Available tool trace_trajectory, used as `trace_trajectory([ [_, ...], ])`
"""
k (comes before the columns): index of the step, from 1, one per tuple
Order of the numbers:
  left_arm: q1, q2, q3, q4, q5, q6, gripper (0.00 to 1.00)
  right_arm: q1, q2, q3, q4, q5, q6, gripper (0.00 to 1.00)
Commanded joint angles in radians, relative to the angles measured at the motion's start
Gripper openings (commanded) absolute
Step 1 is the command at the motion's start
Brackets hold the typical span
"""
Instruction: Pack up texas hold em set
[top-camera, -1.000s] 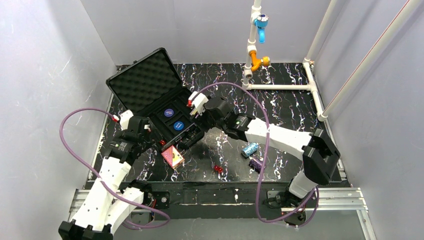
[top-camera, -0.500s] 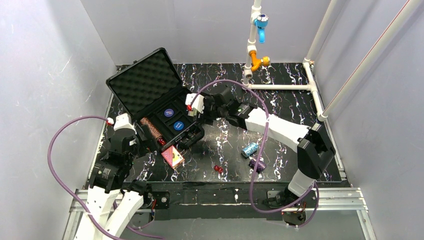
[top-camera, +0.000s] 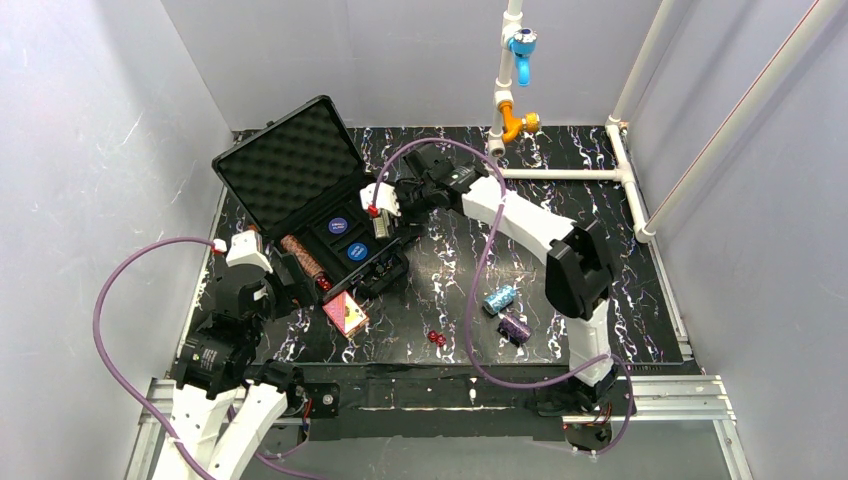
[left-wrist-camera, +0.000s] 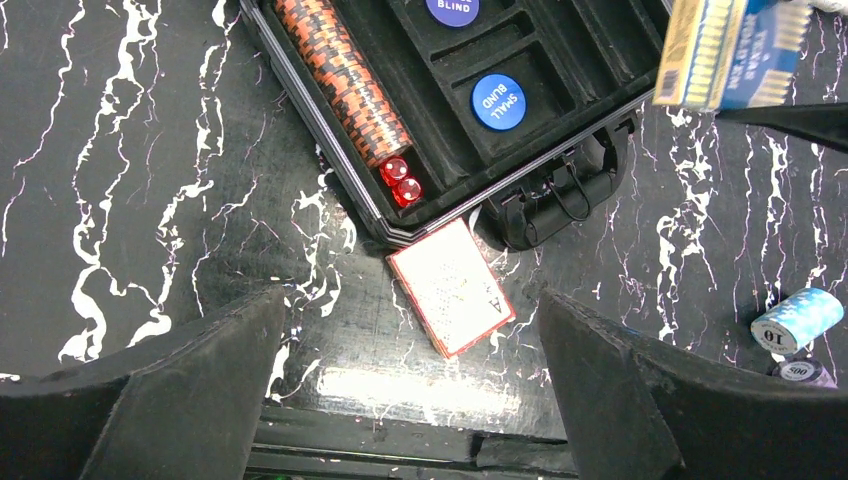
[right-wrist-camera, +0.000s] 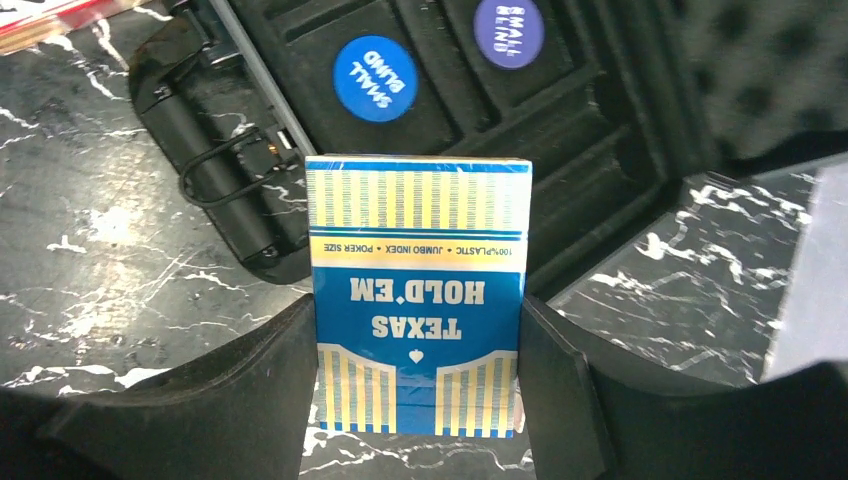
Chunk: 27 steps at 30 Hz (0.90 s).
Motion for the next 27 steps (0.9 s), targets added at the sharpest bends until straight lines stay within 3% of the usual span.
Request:
trace_trajectory([
  [1,-0.004,-0.002,-0.012,0.006,0.007,0.017,0.97,0.002,0.049,0.141,-0.192,-0.12,-0.145,0.5],
  [11,-0.002,-0.011,-0.014,0.008,0.006,0.019,0.96,0.005,0.135,0.186,-0.216,-0.194,-0.263,0.45],
  [27,-0.003,-0.013,-0.015,0.009,0.013,0.022,0.96,0.028,0.182,0.177,-0.037,-0.182,-0.474,0.4],
])
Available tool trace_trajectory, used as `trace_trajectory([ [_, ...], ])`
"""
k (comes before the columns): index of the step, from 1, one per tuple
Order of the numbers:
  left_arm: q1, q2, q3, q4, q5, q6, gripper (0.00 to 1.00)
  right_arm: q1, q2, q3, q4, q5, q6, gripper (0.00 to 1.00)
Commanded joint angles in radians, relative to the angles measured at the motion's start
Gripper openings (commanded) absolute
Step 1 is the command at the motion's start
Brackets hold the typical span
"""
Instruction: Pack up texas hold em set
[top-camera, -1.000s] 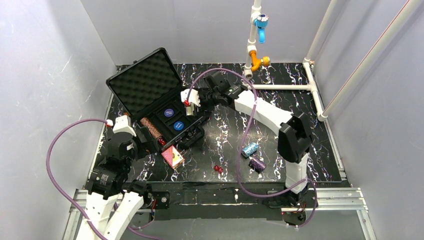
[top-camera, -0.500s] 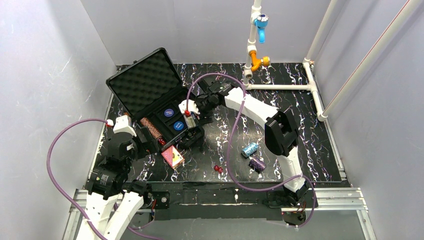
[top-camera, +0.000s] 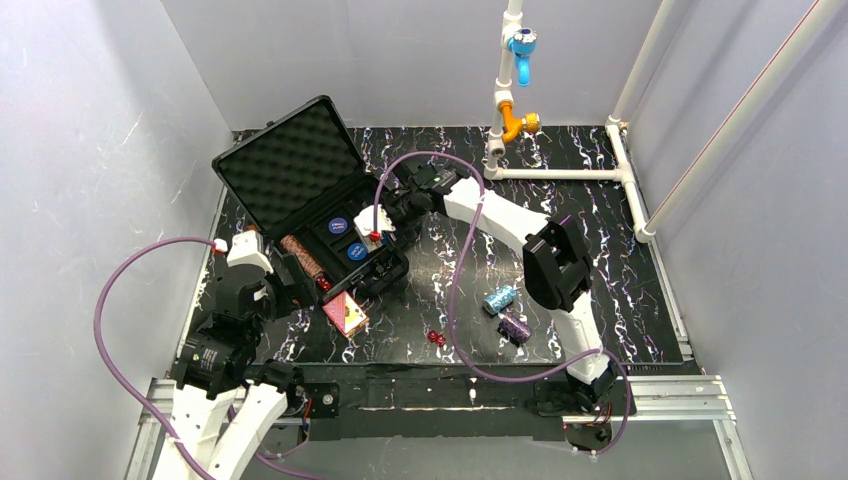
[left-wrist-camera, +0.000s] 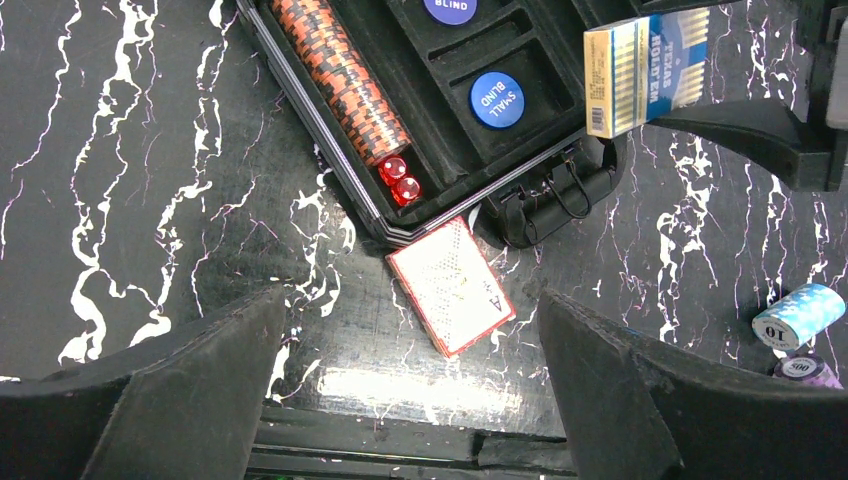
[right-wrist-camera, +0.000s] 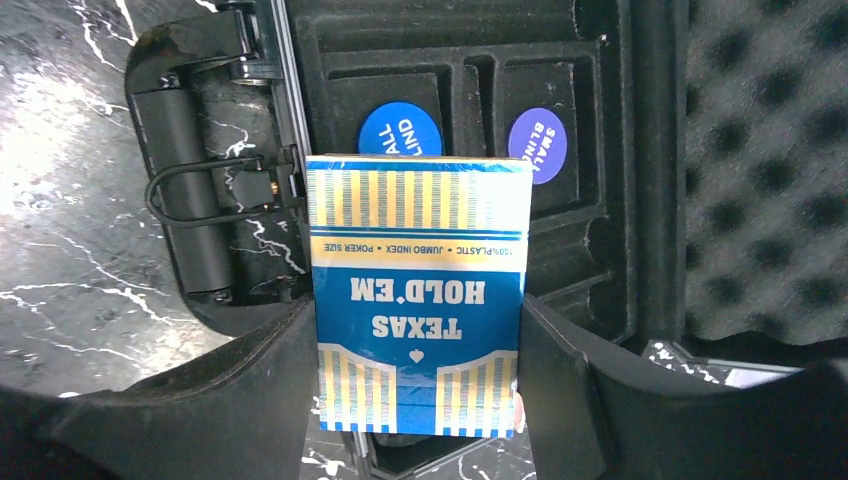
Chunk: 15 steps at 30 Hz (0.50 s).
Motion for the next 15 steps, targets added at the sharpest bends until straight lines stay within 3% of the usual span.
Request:
trace_trajectory([
  [1,-0.002,-0.012,-0.012,0.006,0.005,0.014,0.96,0.011,0.022,0.049,0.07,-0.028,-0.104,0.4],
  [15,-0.001,-0.037,-0.017,0.01,0.016,0.013,0.92,0.055,0.191,0.097,0.214,0.023,-0.221,0.41],
])
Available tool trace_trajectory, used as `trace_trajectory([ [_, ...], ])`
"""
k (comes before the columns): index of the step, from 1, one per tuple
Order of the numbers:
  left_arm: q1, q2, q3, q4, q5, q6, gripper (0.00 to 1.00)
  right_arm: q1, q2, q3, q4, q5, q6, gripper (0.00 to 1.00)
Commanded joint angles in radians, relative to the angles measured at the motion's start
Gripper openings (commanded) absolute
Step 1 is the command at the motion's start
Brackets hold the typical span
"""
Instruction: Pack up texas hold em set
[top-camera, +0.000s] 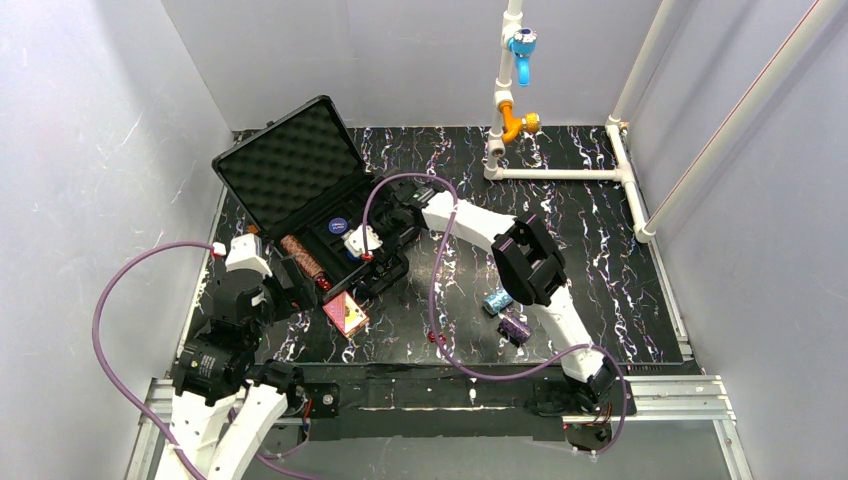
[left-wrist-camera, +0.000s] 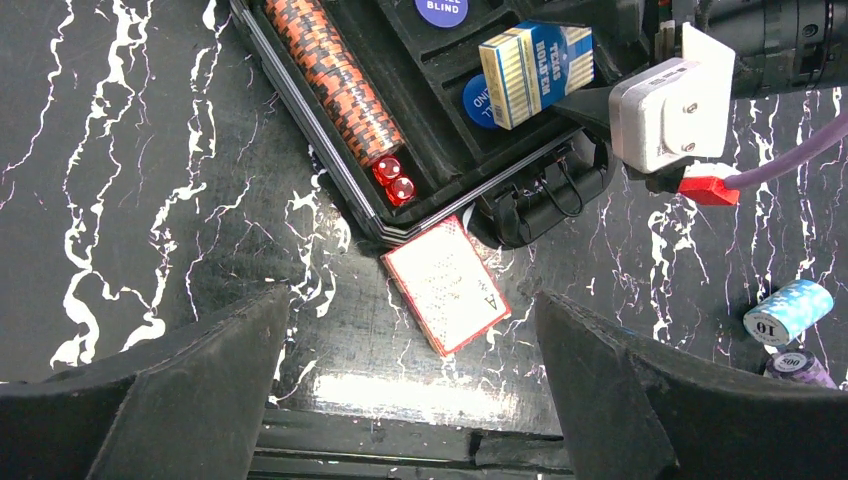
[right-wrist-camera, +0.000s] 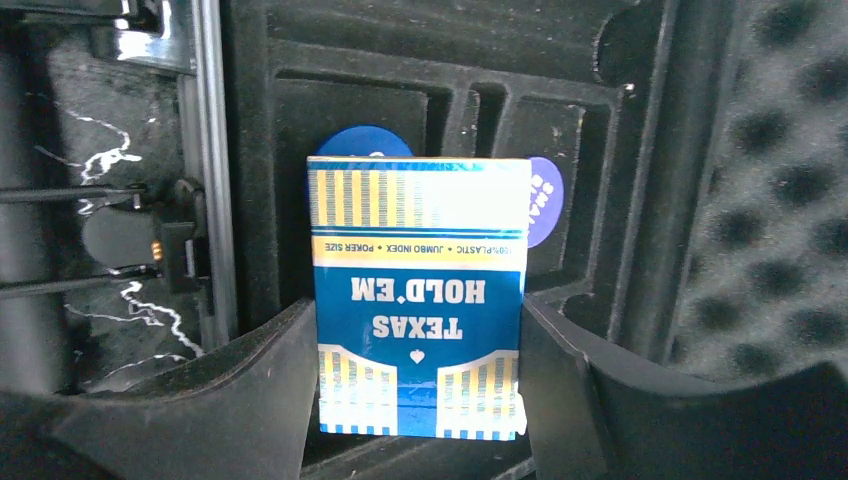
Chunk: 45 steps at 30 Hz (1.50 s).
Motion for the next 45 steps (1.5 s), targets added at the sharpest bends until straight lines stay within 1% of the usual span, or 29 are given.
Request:
trace_trajectory([
  [1,0.0,-0.004,-0.005,0.01,0.006,0.013,0.92,0.011,0.018,0.048,0.054,-0.037,-0.028,0.41],
  [5,0.004,-0.007,-0.005,0.01,0.008,0.014,0.92,0.018,0.024,0.025,0.044,-0.046,-0.048,0.41],
  [11,0.014,-0.011,-0.006,0.014,0.016,0.019,0.92,0.033,0.017,-0.011,0.027,-0.084,-0.05,0.46],
  [14,0.018,-0.017,-0.007,0.015,0.019,0.02,0.92,0.041,0.012,-0.031,0.017,-0.076,-0.045,0.49],
  [17,0.02,-0.026,-0.008,0.016,0.019,0.02,0.92,0.045,0.004,-0.062,0.021,-0.064,-0.042,0.55],
  [18,0.019,-0.027,-0.008,0.016,0.019,0.02,0.92,0.046,0.0,-0.074,0.028,-0.058,-0.038,0.59],
  [20,0.019,-0.03,-0.008,0.017,0.019,0.021,0.92,0.047,-0.009,-0.104,0.056,-0.044,-0.027,0.69],
  [21,0.019,-0.031,-0.008,0.017,0.019,0.022,0.92,0.047,-0.013,-0.116,0.067,-0.036,-0.023,0.77],
  [22,0.021,-0.03,-0.008,0.018,0.018,0.022,0.92,0.047,-0.016,-0.121,0.067,-0.027,-0.023,0.92],
  [23,0.021,-0.03,-0.008,0.018,0.018,0.022,0.92,0.047,-0.018,-0.123,0.065,-0.021,-0.023,0.97],
  [31,0.03,-0.03,-0.01,0.017,0.019,0.024,0.92,0.047,-0.064,-0.116,0.016,-0.008,-0.02,0.98],
  [34,0.031,-0.032,-0.009,0.018,0.019,0.024,0.92,0.043,-0.099,-0.11,-0.014,-0.022,-0.01,0.98],
  [37,0.031,-0.034,-0.01,0.019,0.019,0.025,0.92,0.022,-0.155,-0.118,-0.023,-0.074,0.024,0.98],
  [39,0.032,-0.033,-0.01,0.019,0.019,0.025,0.92,0.001,-0.199,-0.137,0.008,-0.132,0.079,0.98],
  [41,0.032,-0.032,-0.01,0.02,0.021,0.025,0.92,-0.01,-0.244,-0.168,0.103,-0.189,0.214,0.98],
  [44,0.034,-0.029,-0.01,0.02,0.024,0.026,0.92,-0.01,-0.259,-0.173,0.27,-0.19,0.563,0.98],
  [45,0.034,-0.028,-0.01,0.021,0.025,0.027,0.92,-0.01,-0.254,-0.162,0.338,-0.162,0.731,0.98],
])
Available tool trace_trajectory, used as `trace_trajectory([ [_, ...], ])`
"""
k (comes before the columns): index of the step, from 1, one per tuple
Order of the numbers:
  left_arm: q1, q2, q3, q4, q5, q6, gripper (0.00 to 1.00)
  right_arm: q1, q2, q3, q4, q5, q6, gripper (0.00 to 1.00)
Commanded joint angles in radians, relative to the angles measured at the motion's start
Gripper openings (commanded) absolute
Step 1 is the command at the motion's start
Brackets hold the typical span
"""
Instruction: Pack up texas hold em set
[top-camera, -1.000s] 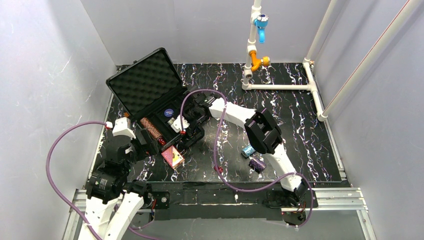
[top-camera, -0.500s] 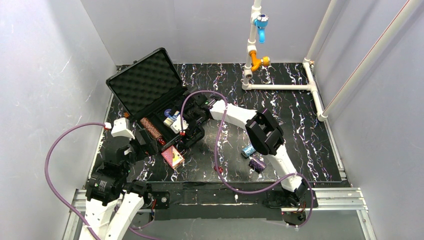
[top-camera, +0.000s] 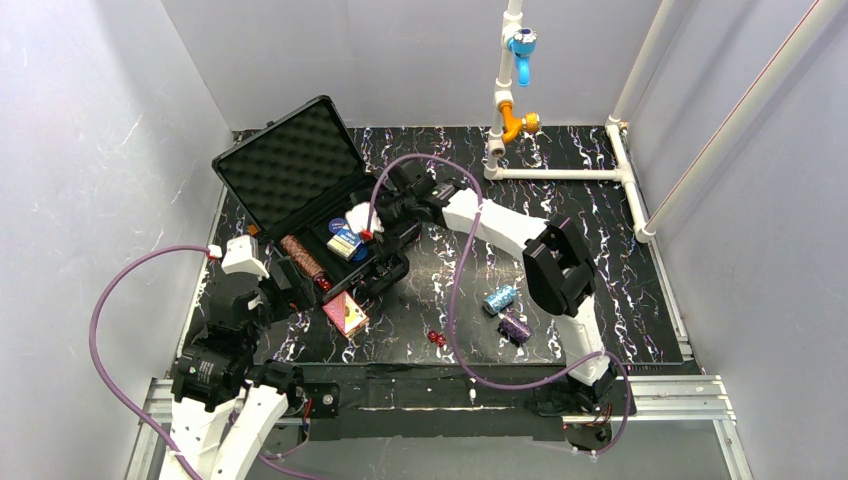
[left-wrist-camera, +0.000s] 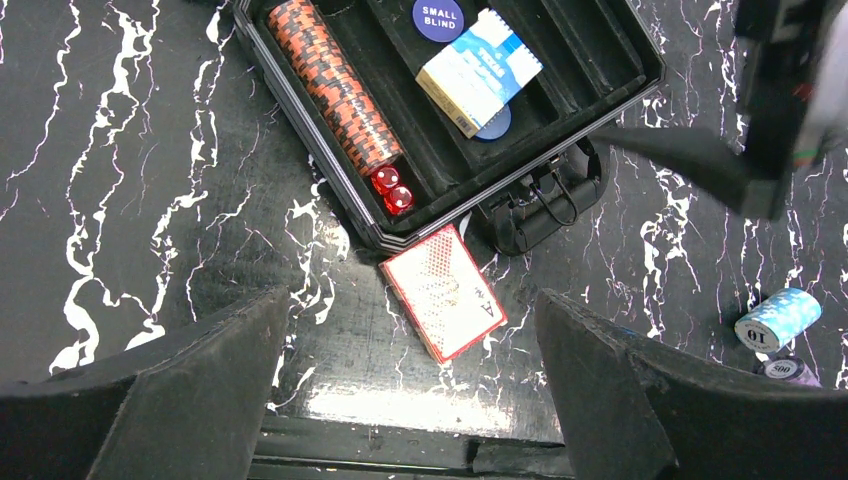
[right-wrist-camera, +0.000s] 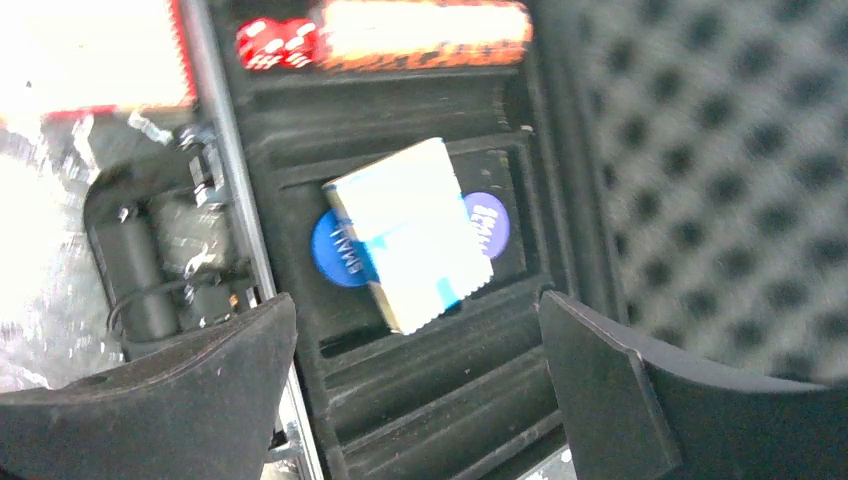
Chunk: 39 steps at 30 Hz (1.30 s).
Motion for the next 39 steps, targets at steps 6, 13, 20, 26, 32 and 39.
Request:
trace_trajectory([
  [6,0.007,-0.004,-0.009,0.014,0.011,0.018,0.92,-0.01,0.026,0.159,0.328,0.225,1.011,0.88],
  [13,0.009,0.003,-0.009,0.015,0.013,0.019,0.92,-0.003,0.106,0.248,0.332,0.475,1.451,0.67],
  [20,0.009,-0.008,-0.011,0.014,0.011,0.018,0.92,0.038,0.232,0.397,0.225,0.55,1.567,0.63],
  [26,0.009,-0.019,-0.012,0.014,0.006,0.016,0.92,0.053,0.318,0.444,0.249,0.608,1.571,0.57],
  [32,0.009,-0.02,-0.014,0.015,0.005,0.016,0.92,0.08,0.376,0.518,0.233,0.611,1.53,0.54],
  [39,0.01,-0.014,-0.012,0.015,0.006,0.016,0.92,0.107,0.407,0.532,0.199,0.641,1.474,0.54],
])
